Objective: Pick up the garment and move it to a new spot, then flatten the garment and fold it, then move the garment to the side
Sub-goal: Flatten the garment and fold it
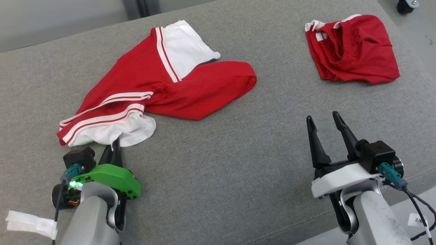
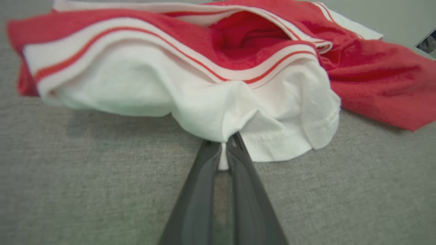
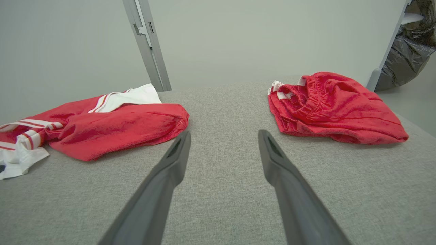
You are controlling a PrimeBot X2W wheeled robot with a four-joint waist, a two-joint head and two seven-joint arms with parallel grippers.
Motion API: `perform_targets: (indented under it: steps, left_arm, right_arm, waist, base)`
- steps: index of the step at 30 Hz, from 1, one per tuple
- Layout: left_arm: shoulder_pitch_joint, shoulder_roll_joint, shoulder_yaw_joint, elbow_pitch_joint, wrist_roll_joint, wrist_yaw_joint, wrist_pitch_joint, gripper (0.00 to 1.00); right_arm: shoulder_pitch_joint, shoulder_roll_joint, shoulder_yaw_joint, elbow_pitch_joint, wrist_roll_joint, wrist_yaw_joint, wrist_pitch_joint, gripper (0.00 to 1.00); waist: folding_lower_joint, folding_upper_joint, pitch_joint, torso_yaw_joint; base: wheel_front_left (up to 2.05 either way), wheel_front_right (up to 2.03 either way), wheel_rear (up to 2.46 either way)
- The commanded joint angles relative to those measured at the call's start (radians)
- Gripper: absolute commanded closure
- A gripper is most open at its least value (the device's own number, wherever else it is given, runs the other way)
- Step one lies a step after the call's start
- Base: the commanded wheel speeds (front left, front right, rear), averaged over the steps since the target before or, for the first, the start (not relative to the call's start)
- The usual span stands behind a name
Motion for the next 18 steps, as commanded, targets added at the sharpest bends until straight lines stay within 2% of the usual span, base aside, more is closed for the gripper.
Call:
perform_targets:
  steps: [1, 5, 10, 15, 18]
  left_arm:
    - [0.015, 0.002, -0.001, -0.013, 0.01, -0.005, -0.013, 1.0]
    - [0.035, 0.009, -0.007, -0.094, 0.026, -0.011, -0.032, 1.0]
    - [0.101, 0.02, -0.02, -0.291, 0.046, -0.001, -0.037, 1.0]
    - [0.217, 0.033, -0.032, -0.493, 0.054, 0.023, 0.008, 1.0]
    - [0.315, 0.043, -0.033, -0.609, 0.051, 0.053, 0.054, 1.0]
  right_arm:
    - [0.01, -0.002, -0.004, 0.002, -0.009, -0.002, -0.003, 0.0]
    - [0.029, -0.002, -0.017, 0.007, -0.02, -0.002, -0.003, 0.0]
    - [0.054, -0.002, -0.025, 0.015, -0.026, -0.002, -0.003, 0.0]
    - [0.075, -0.002, -0.027, 0.024, -0.023, -0.002, -0.003, 0.0]
    - [0.088, -0.002, -0.028, 0.027, -0.022, -0.002, -0.003, 0.0]
  waist:
    - [0.0, 0.0, -0.03, 0.034]
    - [0.0, 0.0, -0.069, 0.082]
    - [0.0, 0.0, -0.124, 0.156]
    - [0.0, 0.0, -0.162, 0.213]
    - [0.0, 0.0, -0.178, 0.242]
  base:
    - [0.0, 0.0, 0.0]
    - [0.0, 0.0, 0.0]
    - [0.0, 0.0, 0.0]
    - [0.0, 0.0, 0.0]
    - [0.0, 0.0, 0.0]
